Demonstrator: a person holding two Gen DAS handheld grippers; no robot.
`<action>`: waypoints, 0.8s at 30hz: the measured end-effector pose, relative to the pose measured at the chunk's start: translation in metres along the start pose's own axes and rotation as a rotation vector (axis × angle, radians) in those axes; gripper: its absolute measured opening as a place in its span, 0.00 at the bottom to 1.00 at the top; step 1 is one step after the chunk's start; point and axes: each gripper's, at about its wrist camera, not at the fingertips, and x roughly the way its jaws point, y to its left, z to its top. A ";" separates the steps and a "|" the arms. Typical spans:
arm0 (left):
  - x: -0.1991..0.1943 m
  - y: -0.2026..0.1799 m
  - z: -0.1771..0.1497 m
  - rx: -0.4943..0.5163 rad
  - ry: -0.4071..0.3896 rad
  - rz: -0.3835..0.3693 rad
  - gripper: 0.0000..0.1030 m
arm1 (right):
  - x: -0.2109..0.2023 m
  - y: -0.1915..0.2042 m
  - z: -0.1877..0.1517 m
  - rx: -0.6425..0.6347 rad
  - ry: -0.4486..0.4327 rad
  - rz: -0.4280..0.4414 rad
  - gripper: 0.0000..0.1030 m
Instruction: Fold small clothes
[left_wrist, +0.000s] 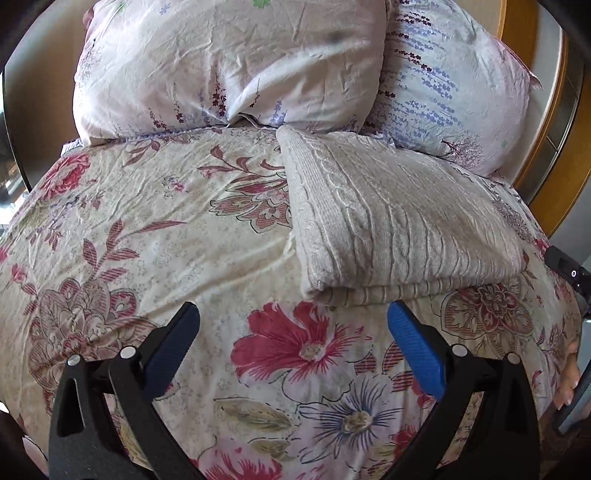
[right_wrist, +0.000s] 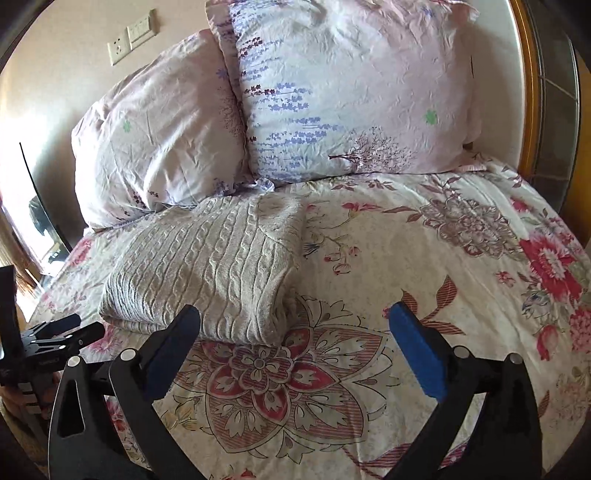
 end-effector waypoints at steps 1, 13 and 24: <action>0.000 -0.003 -0.001 -0.005 0.001 0.006 0.98 | 0.000 0.006 0.000 -0.021 0.004 -0.037 0.99; 0.021 -0.024 -0.009 0.084 0.047 0.126 0.98 | 0.032 0.034 -0.026 -0.012 0.158 0.016 0.99; 0.029 -0.031 -0.008 0.093 0.072 0.129 0.98 | 0.050 0.049 -0.036 -0.065 0.238 -0.018 0.99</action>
